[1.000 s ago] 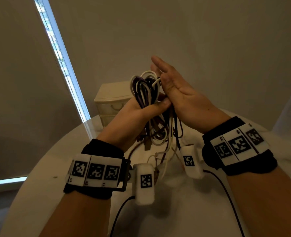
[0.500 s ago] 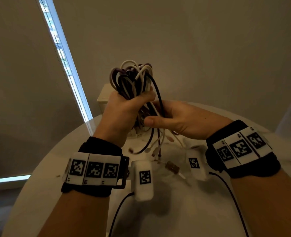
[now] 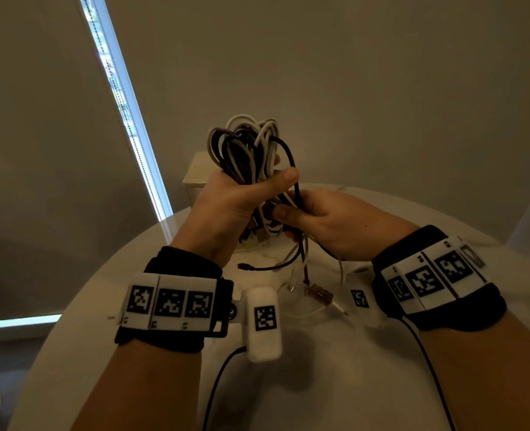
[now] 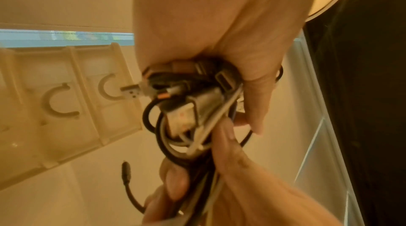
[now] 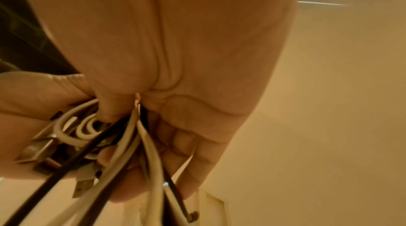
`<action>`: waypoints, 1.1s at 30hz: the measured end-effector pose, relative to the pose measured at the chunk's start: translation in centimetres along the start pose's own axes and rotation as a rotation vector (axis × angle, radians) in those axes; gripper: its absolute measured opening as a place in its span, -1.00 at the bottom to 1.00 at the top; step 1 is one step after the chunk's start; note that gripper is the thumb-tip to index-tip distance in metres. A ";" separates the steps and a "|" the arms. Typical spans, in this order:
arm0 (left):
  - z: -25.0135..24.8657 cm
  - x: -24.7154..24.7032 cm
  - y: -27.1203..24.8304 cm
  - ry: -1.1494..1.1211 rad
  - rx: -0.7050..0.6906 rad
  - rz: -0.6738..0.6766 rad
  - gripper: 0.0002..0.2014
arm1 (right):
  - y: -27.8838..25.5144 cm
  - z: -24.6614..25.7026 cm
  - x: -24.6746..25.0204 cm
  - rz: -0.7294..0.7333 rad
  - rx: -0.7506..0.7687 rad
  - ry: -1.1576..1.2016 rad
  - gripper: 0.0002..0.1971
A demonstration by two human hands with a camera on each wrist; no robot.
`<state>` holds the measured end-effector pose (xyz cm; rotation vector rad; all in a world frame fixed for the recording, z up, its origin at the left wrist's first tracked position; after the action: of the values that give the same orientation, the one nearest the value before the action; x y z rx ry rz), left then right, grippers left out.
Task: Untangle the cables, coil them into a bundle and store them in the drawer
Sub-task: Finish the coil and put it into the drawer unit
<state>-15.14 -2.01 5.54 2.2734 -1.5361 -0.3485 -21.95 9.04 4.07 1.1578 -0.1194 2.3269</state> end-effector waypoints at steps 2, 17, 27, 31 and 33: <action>0.3 0.3 0.3 0.037 0.002 -0.057 -0.73 | 0.1 0.3 -0.3 0.010 0.008 -0.008 -0.75; 0.0 0.3 0.2 -0.008 -0.070 -0.130 -0.84 | 0.5 -0.6 -0.2 0.035 0.022 0.151 -0.66; -0.9 1.9 0.1 -0.089 -0.171 -0.260 -0.97 | 0.8 -3.0 0.6 0.011 -0.027 0.101 -0.92; -1.5 2.0 0.0 -0.197 -0.210 -0.135 -0.88 | 1.0 -3.3 -0.1 0.006 -0.039 0.078 -0.87; -1.5 1.4 0.1 -0.201 -0.195 -0.045 -0.90 | 1.1 -3.9 -0.3 0.008 -0.064 0.017 -0.88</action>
<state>-14.03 -3.12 6.93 2.1767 -1.4736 -0.7257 -25.12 9.17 1.55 1.1076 -0.1914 2.3217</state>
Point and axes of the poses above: each hand's wrist, its own y-axis towards the middle knuckle, its own x-axis out of the back of the hand, z = x × y, the point moved 6 cm from there along y, towards the middle knuckle, and after that the axes turned 5 degrees about -x, right-handed, at the moved point
